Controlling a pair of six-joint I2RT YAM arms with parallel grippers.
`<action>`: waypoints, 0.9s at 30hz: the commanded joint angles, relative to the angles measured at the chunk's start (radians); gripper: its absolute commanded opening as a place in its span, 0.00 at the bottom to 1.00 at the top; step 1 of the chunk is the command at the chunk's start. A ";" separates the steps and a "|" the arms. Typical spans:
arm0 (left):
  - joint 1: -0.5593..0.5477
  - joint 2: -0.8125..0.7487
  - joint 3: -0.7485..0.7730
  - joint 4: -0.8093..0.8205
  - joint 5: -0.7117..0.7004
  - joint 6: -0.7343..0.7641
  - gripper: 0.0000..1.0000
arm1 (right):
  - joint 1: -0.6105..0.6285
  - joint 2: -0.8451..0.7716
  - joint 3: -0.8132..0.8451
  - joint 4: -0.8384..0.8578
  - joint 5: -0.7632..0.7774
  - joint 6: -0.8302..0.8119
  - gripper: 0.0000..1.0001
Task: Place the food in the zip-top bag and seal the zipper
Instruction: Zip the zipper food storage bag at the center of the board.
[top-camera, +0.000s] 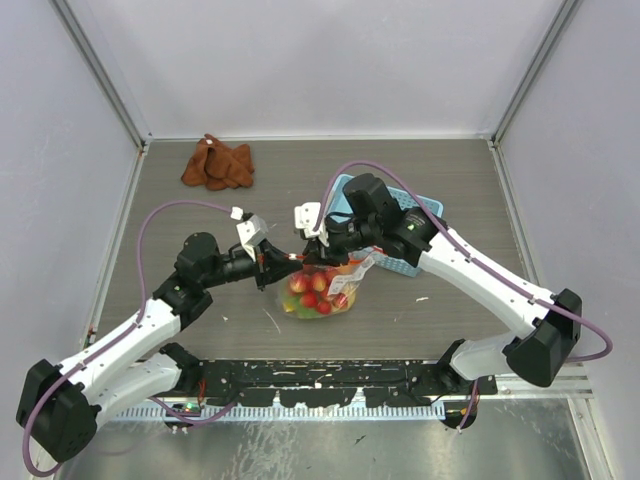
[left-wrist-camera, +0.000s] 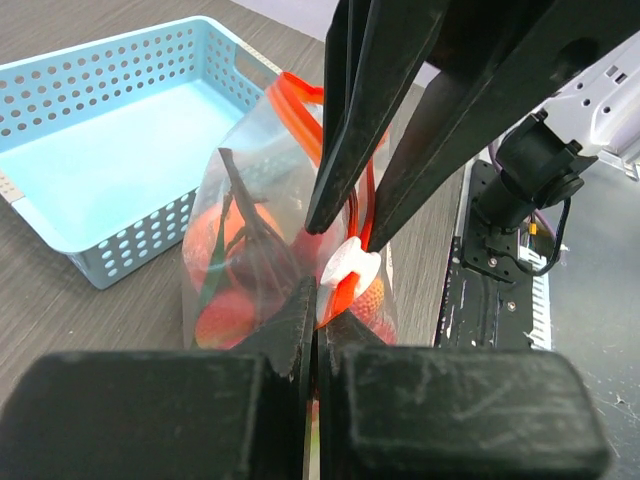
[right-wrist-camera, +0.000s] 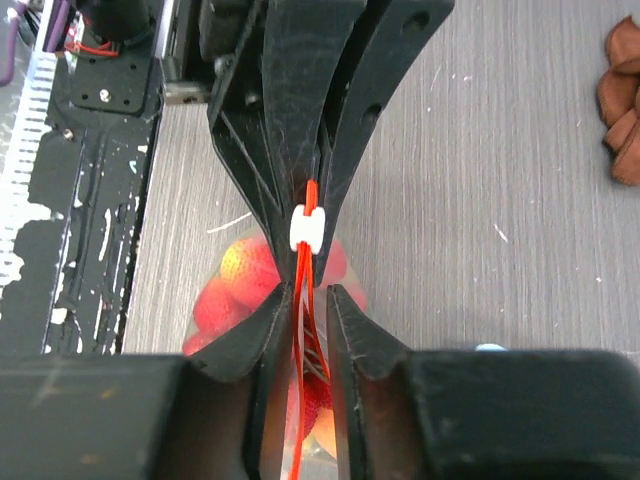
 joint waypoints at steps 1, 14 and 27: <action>-0.007 -0.020 0.031 0.040 0.012 0.018 0.00 | 0.001 -0.052 0.015 0.119 -0.062 0.049 0.30; -0.015 -0.035 0.044 0.012 -0.002 0.032 0.00 | 0.027 -0.008 0.034 0.164 -0.099 0.088 0.42; -0.016 -0.050 0.050 -0.009 -0.016 0.022 0.00 | 0.053 -0.004 0.016 0.187 -0.004 0.103 0.35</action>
